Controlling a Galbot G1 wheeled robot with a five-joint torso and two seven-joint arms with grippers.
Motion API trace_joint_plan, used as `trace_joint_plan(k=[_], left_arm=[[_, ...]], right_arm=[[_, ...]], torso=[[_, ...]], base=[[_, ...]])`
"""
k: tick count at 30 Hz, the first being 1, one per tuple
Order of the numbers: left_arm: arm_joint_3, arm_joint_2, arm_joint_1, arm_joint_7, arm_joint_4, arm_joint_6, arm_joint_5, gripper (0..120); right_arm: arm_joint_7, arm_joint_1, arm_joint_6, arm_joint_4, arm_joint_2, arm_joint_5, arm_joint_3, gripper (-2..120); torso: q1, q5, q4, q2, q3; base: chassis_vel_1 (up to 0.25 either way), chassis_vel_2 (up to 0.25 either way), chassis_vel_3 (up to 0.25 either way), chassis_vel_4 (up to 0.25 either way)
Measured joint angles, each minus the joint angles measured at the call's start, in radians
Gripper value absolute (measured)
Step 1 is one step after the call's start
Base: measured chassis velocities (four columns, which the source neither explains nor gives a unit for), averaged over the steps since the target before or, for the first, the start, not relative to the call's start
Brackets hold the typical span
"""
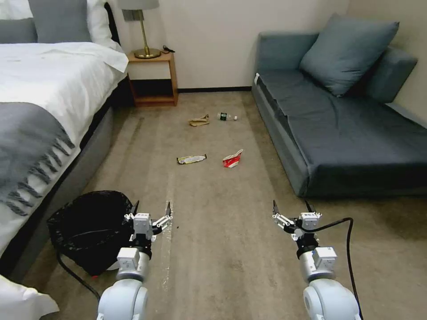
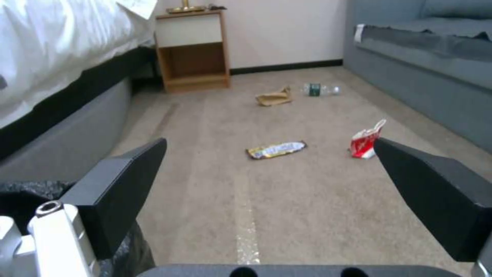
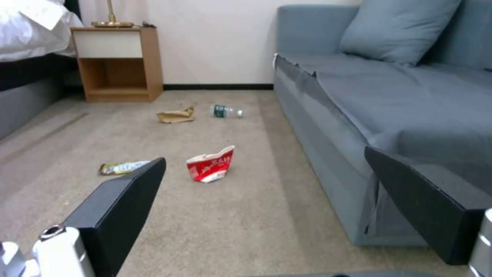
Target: Pick up the trash bin, then pick up the garbage on the floor and place it into the trash bin.
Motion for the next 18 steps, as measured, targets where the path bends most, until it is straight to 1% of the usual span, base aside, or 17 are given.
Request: trace_joint_plan(k=[3,5,6,7,8,9,10,11,12,14,15,18], left_arm=[[-0.003,0.005,-0.001,-0.004,-0.001,0.004,-0.009,100],[-0.034,0.049,-0.017,-0.056,-0.027,0.05,-0.088,98],[-0.047,0.071,-0.024,-0.082,-0.04,0.074,-0.129,97],[-0.047,0.071,-0.024,-0.082,-0.04,0.074,-0.129,97],[-0.055,0.081,-0.028,-0.095,-0.046,0.085,-0.147,97],[-0.073,0.109,-0.038,-0.128,-0.062,0.114,-0.198,98],[-0.076,0.114,-0.04,-0.135,-0.065,0.12,-0.207,98],[-0.095,0.142,-0.049,-0.168,-0.081,0.149,-0.257,98],[-0.095,0.142,-0.049,-0.168,-0.081,0.149,-0.257,98],[-0.124,0.185,-0.064,-0.22,-0.107,0.195,-0.335,98],[-0.124,0.185,-0.064,-0.22,-0.107,0.195,-0.335,98],[-0.152,0.227,-0.079,-0.269,-0.131,0.238,-0.408,97]], right_arm=[[0.003,-0.002,-0.008,0.007,-0.006,0.012,0.003,100],[0.016,-0.01,-0.042,0.033,-0.031,0.06,0.011,100],[0.027,-0.018,-0.068,0.056,-0.051,0.097,0.018,100],[0.027,-0.018,-0.068,0.056,-0.051,0.097,0.018,100],[0.033,-0.021,-0.081,0.066,-0.06,0.115,0.022,100],[0.047,-0.031,-0.117,0.095,-0.086,0.164,0.032,100],[0.051,-0.033,-0.125,0.102,-0.092,0.177,0.035,100],[0.065,-0.042,-0.158,0.13,-0.116,0.224,0.045,100],[0.065,-0.042,-0.158,0.13,-0.116,0.224,0.045,100],[0.089,-0.059,-0.216,0.177,-0.158,0.305,0.061,100],[0.089,-0.059,-0.216,0.177,-0.158,0.305,0.061,100],[0.11,-0.073,-0.266,0.219,-0.197,0.376,0.076,100]], torso=[[0.0,-0.0004,0.0,0.0,0.0],[0.0,0.0002,0.0,0.0,0.0],[0.0,-0.0005,0.0,0.0,0.0],[0.0,-0.0005,0.0,0.0,0.0],[0.0,-0.0003,0.0,0.0,0.0],[0.0,0.0,-0.0001,0.0,0.0],[0.0,-0.0001,0.0,0.0,0.0],[0.0,-0.0001,-0.0001,0.0,0.0],[0.0,-0.0001,-0.0001,0.0,0.0],[0.0,-0.0002,0.0001,0.0,0.0],[0.0,-0.0002,0.0001,0.0,0.0],[0.0,-0.0001,0.0,0.0,0.0]], base=[[0.0,0.0,0.0,0.0],[0.0,0.0,0.0,0.0],[0.0,0.0,0.0,0.0],[0.0,0.0,0.0,0.0],[0.0,0.0,0.0,0.0],[0.0,0.0,0.0,0.0],[0.0,0.0,0.0,0.0],[0.0,0.0,0.0,0.0],[0.0,0.0,0.0,0.0],[0.0,0.0,0.0,0.0],[0.0,0.0,0.0,0.0],[0.0,0.0,0.0,0.0]])
